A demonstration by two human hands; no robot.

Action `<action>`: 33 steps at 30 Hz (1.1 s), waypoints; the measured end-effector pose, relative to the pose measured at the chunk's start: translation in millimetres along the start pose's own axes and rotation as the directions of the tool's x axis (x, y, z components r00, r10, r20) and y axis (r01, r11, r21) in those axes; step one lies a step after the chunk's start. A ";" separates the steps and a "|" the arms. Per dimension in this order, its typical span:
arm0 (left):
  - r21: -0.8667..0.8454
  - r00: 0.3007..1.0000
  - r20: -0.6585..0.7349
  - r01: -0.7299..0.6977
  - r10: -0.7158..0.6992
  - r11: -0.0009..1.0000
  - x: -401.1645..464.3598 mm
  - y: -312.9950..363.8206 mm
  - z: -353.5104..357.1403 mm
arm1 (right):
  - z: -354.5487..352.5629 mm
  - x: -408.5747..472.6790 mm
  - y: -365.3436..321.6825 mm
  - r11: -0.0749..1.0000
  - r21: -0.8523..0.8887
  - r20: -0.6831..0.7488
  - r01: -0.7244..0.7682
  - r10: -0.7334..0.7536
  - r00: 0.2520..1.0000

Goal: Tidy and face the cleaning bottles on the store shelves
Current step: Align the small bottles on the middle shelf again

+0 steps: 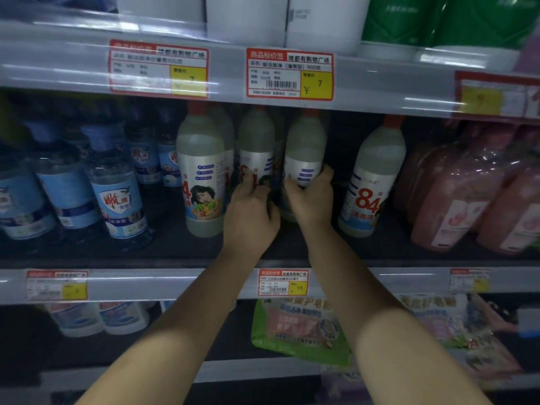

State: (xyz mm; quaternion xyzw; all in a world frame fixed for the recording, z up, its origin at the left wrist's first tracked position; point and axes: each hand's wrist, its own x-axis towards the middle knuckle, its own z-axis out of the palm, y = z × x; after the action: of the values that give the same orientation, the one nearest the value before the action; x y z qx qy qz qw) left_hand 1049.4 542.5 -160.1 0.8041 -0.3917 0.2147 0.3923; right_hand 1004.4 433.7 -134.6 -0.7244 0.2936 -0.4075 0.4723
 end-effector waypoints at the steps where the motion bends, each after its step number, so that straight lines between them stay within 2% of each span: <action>1: 0.003 1.000 0.004 0.003 -0.003 1.000 0.2 -0.4 0.0 | 0.1 0.8 0.7 1.000 0.008 0.001 0.000 0.000 1.000; 5: 0.014 1.000 0.003 -0.014 0.014 1.000 -0.3 -1.5 0.7 | 3.7 -3.4 -1.8 0.999 -0.034 -0.101 0.026 -0.030 0.994; 10: 0.005 1.000 0.023 -0.001 0.000 1.000 -1.5 0.2 0.0 | -0.5 -0.2 1.7 1.000 -0.017 -0.007 -0.006 0.006 1.000; 14: 0.002 1.000 0.015 -0.021 0.021 1.000 -1.0 -0.9 0.5 | 3.5 -2.6 1.7 0.985 -0.171 -0.045 0.013 -0.021 0.999; 17: 0.012 1.000 0.018 -0.016 0.016 1.000 -0.6 -2.0 1.9 | 0.8 0.9 5.7 0.998 -0.058 -0.011 -0.035 0.035 0.999; 20: 0.007 0.999 0.035 -0.003 0.003 1.000 -0.3 -1.9 1.8 | -1.0 3.0 5.2 0.998 -0.022 0.036 -0.059 0.060 0.998; 24: 0.009 1.000 0.029 -0.001 0.000 1.000 -0.4 -2.0 1.2 | 3.7 2.2 7.0 0.978 -0.207 -0.056 -0.027 0.016 0.998; 29: 0.006 1.000 -0.024 0.001 -0.001 1.000 -0.3 0.8 0.1 | 0.6 4.9 10.8 0.997 -0.064 -0.044 -0.041 0.038 0.998; 33: -0.033 0.994 -0.011 0.111 -0.111 0.993 0.3 2.8 -0.7 | -1.8 5.2 10.9 0.999 -0.028 -0.014 -0.032 0.031 0.999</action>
State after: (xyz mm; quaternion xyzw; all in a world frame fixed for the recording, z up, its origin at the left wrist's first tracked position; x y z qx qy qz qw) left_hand 1047.4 541.8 -158.2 0.8168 -0.3474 0.1913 0.4190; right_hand 1004.9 424.6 -142.6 -0.7235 0.3139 -0.4007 0.4663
